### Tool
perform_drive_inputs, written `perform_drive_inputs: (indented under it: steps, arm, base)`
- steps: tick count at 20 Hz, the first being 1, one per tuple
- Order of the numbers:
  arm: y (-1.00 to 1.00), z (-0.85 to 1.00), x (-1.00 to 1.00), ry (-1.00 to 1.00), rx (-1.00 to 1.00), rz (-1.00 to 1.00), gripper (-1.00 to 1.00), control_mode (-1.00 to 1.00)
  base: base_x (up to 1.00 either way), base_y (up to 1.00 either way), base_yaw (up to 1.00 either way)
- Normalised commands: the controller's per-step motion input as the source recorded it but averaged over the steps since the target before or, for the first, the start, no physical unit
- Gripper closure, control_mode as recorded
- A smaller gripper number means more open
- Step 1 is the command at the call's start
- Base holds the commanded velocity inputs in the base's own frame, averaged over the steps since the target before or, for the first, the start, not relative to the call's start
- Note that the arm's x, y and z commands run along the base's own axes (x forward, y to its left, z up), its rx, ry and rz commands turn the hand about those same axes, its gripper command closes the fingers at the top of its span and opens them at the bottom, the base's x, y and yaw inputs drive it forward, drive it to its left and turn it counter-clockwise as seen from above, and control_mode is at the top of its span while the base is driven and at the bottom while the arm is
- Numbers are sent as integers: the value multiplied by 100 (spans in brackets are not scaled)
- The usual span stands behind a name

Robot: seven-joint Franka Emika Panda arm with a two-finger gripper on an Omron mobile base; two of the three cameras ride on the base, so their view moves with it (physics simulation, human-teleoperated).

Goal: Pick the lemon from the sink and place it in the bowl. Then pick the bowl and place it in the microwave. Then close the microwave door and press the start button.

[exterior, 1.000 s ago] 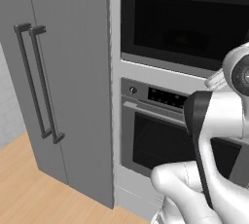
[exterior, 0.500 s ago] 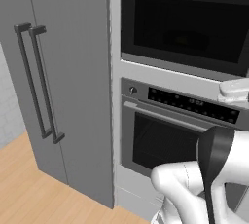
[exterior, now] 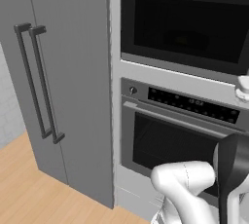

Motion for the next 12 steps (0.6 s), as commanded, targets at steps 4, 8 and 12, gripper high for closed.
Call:
perform_drive_inputs:
  steps: [4, 8, 12]
  arm:
    - [-7, -5, 15, 0, 3, 1, 100, -100]
    - [0, -3, 26, 0, 0, 0, 100, -100]
    - [0, -3, 24, 0, 0, 0, 100, -100]
  base:
    - [0, 0, 0]
    - [0, 0, 0]
    - [0, 0, 0]
